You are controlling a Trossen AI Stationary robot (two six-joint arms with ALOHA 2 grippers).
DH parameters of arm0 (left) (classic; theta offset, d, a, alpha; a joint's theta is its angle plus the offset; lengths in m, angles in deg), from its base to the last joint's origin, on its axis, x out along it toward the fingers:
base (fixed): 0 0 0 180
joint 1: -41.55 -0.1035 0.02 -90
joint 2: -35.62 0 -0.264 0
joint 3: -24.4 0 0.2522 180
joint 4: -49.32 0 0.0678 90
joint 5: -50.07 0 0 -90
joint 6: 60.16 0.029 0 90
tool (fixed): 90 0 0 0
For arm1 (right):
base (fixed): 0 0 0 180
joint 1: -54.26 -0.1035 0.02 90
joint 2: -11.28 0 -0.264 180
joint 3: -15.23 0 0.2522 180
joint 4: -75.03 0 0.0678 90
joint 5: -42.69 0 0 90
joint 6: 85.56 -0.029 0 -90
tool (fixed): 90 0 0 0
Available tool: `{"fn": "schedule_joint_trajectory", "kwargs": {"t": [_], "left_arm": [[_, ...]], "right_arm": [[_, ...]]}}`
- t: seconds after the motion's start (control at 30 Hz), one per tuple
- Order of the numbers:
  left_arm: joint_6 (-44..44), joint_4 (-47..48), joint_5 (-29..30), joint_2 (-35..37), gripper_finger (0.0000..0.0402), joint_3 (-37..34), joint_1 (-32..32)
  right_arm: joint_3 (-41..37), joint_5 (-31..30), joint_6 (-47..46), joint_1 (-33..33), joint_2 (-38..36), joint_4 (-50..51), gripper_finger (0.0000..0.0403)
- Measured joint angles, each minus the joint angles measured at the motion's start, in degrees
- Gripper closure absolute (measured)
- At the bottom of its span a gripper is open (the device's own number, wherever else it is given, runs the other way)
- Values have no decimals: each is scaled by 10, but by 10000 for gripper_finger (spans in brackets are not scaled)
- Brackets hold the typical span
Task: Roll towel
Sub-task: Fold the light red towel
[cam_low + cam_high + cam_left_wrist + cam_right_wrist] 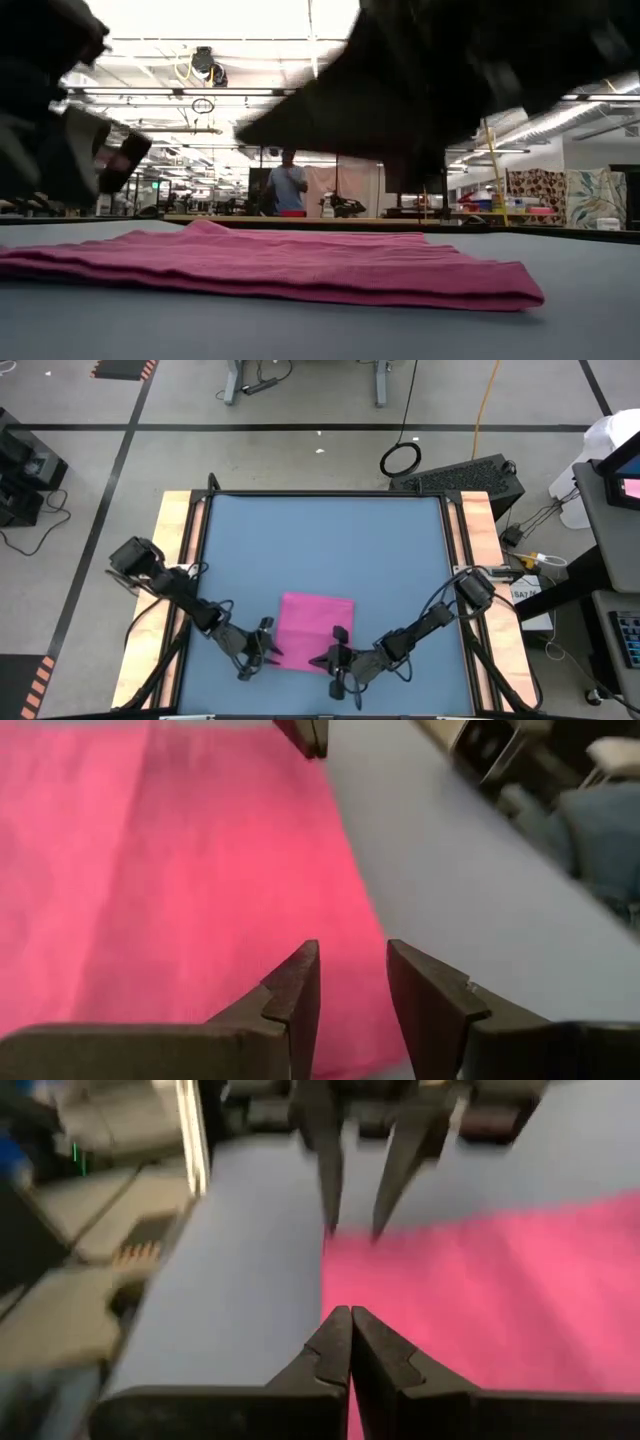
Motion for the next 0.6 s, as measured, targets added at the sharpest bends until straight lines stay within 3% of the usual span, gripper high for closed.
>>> {"fn": "schedule_joint_trajectory", "kwargs": {"t": [0.2,0.37,0.6], "left_arm": [[73,-3,45,54,279,0,-10],[123,0,201,60,279,1,-55],[87,19,124,30,279,-23,-190]], "right_arm": [[0,-32,59,10,-19,0,403],[0,-30,63,22,-9,-6,403],[0,-30,42,28,33,-8,403]]}}
